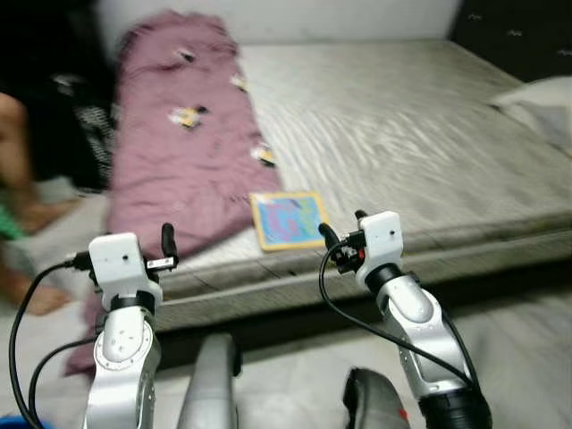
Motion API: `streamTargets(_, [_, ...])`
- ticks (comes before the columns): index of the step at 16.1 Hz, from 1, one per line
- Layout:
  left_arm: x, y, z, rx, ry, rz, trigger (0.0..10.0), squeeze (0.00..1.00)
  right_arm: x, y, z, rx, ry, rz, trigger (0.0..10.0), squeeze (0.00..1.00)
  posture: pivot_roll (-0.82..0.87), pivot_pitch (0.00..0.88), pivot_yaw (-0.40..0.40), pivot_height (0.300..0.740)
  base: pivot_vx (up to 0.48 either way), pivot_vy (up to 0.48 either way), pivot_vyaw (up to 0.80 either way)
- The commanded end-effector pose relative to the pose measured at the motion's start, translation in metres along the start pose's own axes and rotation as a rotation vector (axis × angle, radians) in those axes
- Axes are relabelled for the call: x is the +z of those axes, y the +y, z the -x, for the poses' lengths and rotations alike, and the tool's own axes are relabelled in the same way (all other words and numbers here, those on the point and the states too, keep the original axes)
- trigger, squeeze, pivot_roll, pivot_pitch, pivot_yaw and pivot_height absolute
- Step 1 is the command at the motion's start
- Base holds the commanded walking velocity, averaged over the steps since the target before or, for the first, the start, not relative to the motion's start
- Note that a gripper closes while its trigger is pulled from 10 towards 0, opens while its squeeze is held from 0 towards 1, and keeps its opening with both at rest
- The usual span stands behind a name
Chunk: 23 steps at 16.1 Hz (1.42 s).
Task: Clean up the room
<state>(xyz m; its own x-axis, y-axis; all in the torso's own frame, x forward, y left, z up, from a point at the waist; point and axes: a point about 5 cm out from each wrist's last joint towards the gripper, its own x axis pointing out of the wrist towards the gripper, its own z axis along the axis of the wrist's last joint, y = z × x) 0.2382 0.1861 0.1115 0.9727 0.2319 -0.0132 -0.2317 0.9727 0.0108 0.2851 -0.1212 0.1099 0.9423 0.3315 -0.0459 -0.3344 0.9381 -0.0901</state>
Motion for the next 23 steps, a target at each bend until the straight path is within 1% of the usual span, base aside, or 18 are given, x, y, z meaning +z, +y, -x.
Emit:
streamTargets(1, [0.003,-0.003,-0.002,-0.02,-0.01,0.006,10.0,0.0,-0.001,-0.003,0.001,-0.009,0.005,-0.006,10.0,0.0,-0.05,0.0,-0.023,0.602,0.244,0.0,0.0])
streamTargets(15, [0.0,-0.002,-0.004,-0.018,0.014,0.022,10.0,0.0,-0.002,-0.004,-0.001,-0.011,0.01,-0.013,10.0,0.0,-0.05,0.0,-0.021,0.602,0.29,0.0,0.0])
streamTargets(17, [-0.001,0.0,-0.006,0.001,0.024,0.029,10.0,0.0,-0.001,-0.003,-0.001,-0.011,0.01,-0.013,10.0,0.0,-0.05,0.0,-0.021,0.602,0.0,0.0,0.0])
streamTargets(20, [-0.002,0.004,-0.008,0.03,0.028,0.016,10.0,0.0,-0.001,-0.004,-0.001,-0.01,0.01,-0.013,10.0,0.0,-0.05,0.0,-0.021,0.602,0.0,0.0,0.0])
streamTargets(22, [0.0,0.01,-0.015,0.051,0.019,0.015,10.0,0.0,-0.001,-0.004,0.001,-0.009,0.008,-0.014,10.0,0.0,-0.05,0.0,-0.025,0.602,0.0,0.0,0.0])
streamTargets(23, [0.002,0.012,-0.018,0.058,0.015,0.011,10.0,0.0,0.0,-0.004,0.002,-0.009,0.007,-0.016,10.0,0.0,-0.05,0.0,-0.026,0.592,0.0,0.0,0.0])
